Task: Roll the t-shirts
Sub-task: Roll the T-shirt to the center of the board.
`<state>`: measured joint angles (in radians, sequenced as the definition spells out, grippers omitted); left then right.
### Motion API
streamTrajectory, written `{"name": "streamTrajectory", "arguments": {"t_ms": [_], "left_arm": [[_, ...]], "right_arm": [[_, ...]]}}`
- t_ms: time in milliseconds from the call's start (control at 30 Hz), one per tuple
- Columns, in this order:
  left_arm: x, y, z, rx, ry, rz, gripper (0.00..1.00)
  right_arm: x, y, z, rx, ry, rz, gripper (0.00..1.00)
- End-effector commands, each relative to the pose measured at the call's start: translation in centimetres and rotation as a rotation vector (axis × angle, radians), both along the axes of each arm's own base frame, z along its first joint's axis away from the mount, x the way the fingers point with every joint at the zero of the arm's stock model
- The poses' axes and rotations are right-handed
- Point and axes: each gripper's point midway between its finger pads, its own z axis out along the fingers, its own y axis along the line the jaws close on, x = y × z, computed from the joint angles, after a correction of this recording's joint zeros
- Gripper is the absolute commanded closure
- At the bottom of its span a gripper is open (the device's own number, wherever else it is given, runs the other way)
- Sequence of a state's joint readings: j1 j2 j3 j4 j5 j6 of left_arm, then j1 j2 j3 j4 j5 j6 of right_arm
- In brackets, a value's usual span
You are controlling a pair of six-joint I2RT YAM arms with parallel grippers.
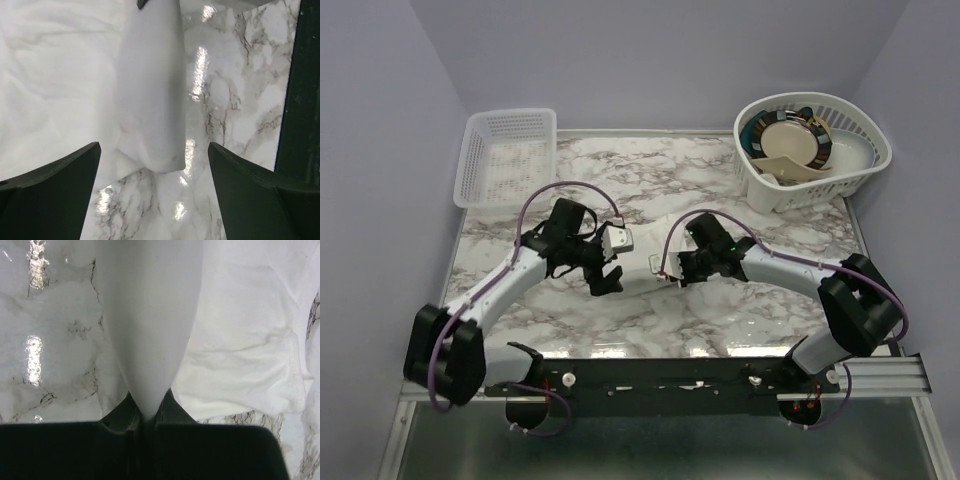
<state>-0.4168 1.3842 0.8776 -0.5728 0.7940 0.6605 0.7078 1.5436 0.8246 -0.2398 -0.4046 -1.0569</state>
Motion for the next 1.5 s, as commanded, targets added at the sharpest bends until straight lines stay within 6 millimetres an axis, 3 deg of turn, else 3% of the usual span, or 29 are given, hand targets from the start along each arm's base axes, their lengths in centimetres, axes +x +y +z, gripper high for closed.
{"name": "streamTrajectory", "arguments": {"t_ms": [0,67,100,167,200,233,433,533,700,1000,1233,1267,1300,1400,1467], "left_arm": [[1.1,1.3,2.4,0.000,-0.273,0.122,0.01],[0.5,1.3,3.0,-0.019,-0.340,0.128,0.01],[-0.5,1.4,1.4,-0.005,-0.325,0.117,0.01],[0.0,1.4,1.1,0.015,-0.399,0.167,0.01],[-0.8,0.9,0.1,0.022,-0.412,0.152,0.01],[-0.2,0.4,0.8,-0.010,-0.463,0.166,0.01],[-0.3,0.0,-2.1,0.040,-0.527,0.093,0.01],[0.0,-0.7,-2.6,0.037,-0.519,0.078,0.02],[0.2,-1.3,-2.4,0.023,-0.507,0.071,0.14],[-2.3,-1.4,-3.7,0.038,-0.434,-0.072,0.38],[-2.3,-0.8,-5.5,0.089,-0.408,-0.063,0.37],[-2.3,-0.8,-5.5,0.090,-0.407,-0.064,0.41],[-2.1,-0.8,-5.3,0.088,-0.411,-0.061,0.57],[-2.4,-1.0,-4.6,0.082,-0.374,-0.058,0.88],[-3.8,-1.3,-4.4,0.048,-0.294,-0.089,0.90]], "right_arm": [[-0.9,0.1,1.0,-0.031,0.077,0.016,0.99],[-1.1,-0.1,0.9,-0.043,0.089,0.009,0.99],[-1.1,-0.2,0.8,-0.046,0.088,0.008,0.99],[-1.0,-0.4,0.8,-0.051,0.079,0.000,0.99],[-1.0,-0.5,0.7,-0.054,0.080,-0.002,0.99],[-0.9,-0.4,0.9,-0.053,0.078,-0.008,0.99],[-1.1,-0.6,0.9,-0.047,0.083,-0.031,0.99],[-1.1,-0.7,0.9,-0.045,0.084,-0.037,0.99],[-1.4,-1.1,0.7,-0.052,0.085,-0.036,0.99],[-1.3,-0.3,0.5,-0.033,0.127,-0.058,0.99],[-0.9,0.2,0.8,-0.030,0.136,-0.066,0.99],[-1.0,0.2,0.8,-0.028,0.142,-0.065,0.99],[-1.2,0.1,0.6,-0.034,0.154,-0.065,0.99],[-1.7,-0.1,0.8,-0.043,0.188,-0.079,0.99],[-3.0,-0.6,0.6,-0.064,0.240,-0.059,0.99]]}}
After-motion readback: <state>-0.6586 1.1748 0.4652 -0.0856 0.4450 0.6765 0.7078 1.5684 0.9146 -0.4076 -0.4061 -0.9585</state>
